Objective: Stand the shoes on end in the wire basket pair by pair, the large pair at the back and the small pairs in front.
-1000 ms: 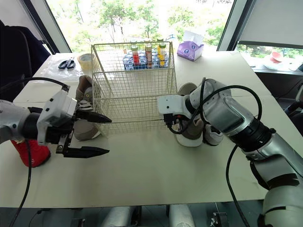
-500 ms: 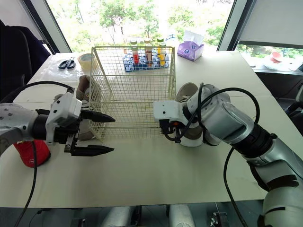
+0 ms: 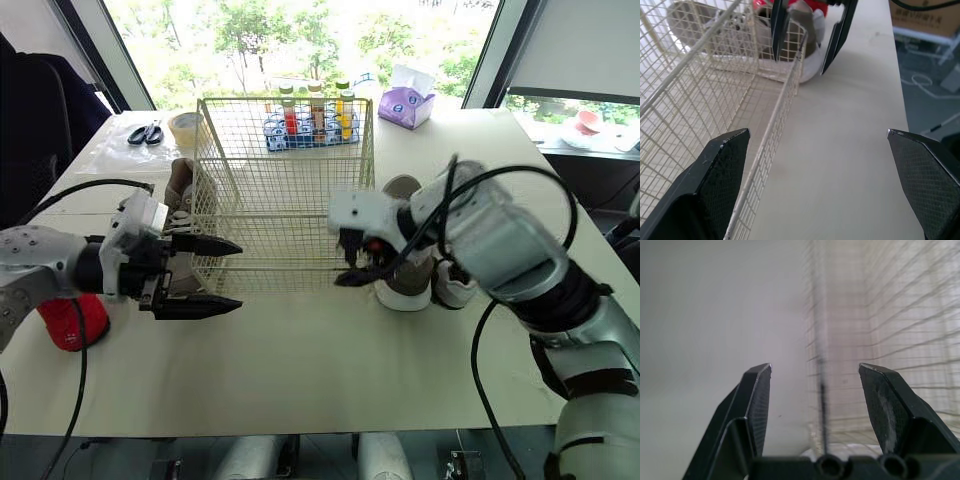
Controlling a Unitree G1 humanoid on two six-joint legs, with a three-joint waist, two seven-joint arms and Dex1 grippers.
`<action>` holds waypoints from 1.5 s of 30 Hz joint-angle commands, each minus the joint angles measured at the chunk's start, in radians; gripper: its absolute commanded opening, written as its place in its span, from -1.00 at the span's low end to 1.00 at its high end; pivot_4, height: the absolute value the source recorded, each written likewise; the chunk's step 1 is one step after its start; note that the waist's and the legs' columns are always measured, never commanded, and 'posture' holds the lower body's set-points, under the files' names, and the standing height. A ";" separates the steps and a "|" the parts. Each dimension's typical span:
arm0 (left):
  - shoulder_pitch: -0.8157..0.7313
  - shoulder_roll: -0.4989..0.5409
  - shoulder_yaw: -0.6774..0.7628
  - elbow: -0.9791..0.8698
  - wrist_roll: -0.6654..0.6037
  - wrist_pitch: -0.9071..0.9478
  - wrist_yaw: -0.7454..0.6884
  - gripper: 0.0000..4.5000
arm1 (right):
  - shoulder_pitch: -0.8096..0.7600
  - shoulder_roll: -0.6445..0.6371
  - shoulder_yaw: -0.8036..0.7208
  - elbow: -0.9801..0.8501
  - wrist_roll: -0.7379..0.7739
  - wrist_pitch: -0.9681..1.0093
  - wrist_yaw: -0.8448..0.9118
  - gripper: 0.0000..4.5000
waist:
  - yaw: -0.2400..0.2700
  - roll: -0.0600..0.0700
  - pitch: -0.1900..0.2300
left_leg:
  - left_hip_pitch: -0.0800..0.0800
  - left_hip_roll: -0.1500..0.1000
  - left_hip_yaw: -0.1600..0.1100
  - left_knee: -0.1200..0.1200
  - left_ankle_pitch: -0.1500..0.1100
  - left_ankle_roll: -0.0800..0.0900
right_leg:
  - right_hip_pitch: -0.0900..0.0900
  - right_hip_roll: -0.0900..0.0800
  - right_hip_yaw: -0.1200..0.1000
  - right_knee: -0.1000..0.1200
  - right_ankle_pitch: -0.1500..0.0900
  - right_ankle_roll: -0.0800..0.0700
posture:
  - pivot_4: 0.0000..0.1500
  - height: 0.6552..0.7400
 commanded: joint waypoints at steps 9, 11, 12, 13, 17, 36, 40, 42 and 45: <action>0.134 -0.237 0.195 -0.053 -0.526 0.173 0.456 1.00 | 0.341 0.410 -0.998 -0.238 0.059 0.011 -0.508 0.95 | 0.021 -0.005 -0.003 | -0.001 -0.001 -0.004 0.000 0.000 0.000 | 0.001 -0.004 0.000 0.000 0.000 0.000 | 1.00 1.00; 0.228 -0.254 0.193 -0.091 -0.560 0.173 0.514 1.00 | 0.509 0.497 -1.044 -0.327 0.057 -0.010 -0.577 0.98 | 0.022 -0.003 -0.004 | -0.002 -0.002 -0.003 -0.001 0.000 0.000 | -0.001 -0.005 0.001 0.000 0.000 0.000 | 1.00 1.00; 0.280 -0.260 0.193 -0.120 -0.549 0.164 0.530 1.00 | 0.606 0.534 -1.048 -0.369 0.062 -0.039 -0.593 0.98 | 0.021 -0.002 -0.005 | -0.002 -0.002 -0.003 -0.001 0.000 -0.001 | -0.001 -0.005 0.002 0.000 0.000 0.000 | 1.00 1.00; 0.319 -0.264 0.195 -0.145 -0.532 0.153 0.544 1.00 | 0.676 0.563 -1.051 -0.399 0.067 -0.064 -0.610 0.98 | 0.019 -0.001 -0.005 | -0.001 -0.001 -0.003 -0.002 0.000 -0.001 | -0.001 -0.004 0.002 0.000 0.000 0.000 | 1.00 1.00; 0.459 -0.279 0.207 -0.263 -0.461 0.091 0.595 1.00 | 0.891 0.673 -0.997 -0.464 0.058 -0.213 -0.709 0.98 | 0.013 0.005 -0.005 | 0.001 0.000 -0.002 -0.004 0.002 -0.004 | -0.001 -0.003 0.003 0.002 0.001 -0.002 | 1.00 1.00; 0.653 -0.274 0.046 -0.431 -0.118 -0.063 0.600 1.00 | 1.089 0.678 -0.585 -0.150 -0.040 -0.652 -0.929 0.98 | -0.005 0.005 -0.005 | 0.016 0.002 -0.002 -0.005 0.001 -0.003 | 0.017 -0.002 0.001 -0.004 -0.008 -0.011 | 1.00 1.00; 0.586 -0.258 0.030 -0.410 -0.139 -0.045 0.625 1.00 | 1.029 0.662 -0.554 -0.072 -0.053 -0.652 -0.970 0.98 | 0.000 0.005 -0.005 | 0.016 0.002 -0.002 -0.005 0.001 -0.003 | 0.017 -0.001 0.001 -0.003 -0.008 -0.011 | 1.00 1.00; 0.540 -0.255 0.022 -0.399 -0.157 -0.027 0.647 1.00 | 1.019 0.640 -0.523 -0.039 -0.073 -0.604 -0.984 0.88 | 0.000 0.005 -0.005 | 0.016 0.002 -0.002 -0.004 0.001 -0.003 | 0.017 -0.001 0.000 -0.003 -0.008 -0.011 | 1.00 1.00; 0.463 -0.249 0.013 -0.370 -0.174 0.002 0.667 1.00 | 1.027 0.595 -0.483 0.013 -0.106 -0.565 -0.995 0.43 | -0.001 0.002 -0.007 | 0.017 0.001 -0.003 -0.004 0.001 -0.003 | 0.019 -0.001 0.000 -0.003 -0.008 -0.011 | 1.00 1.00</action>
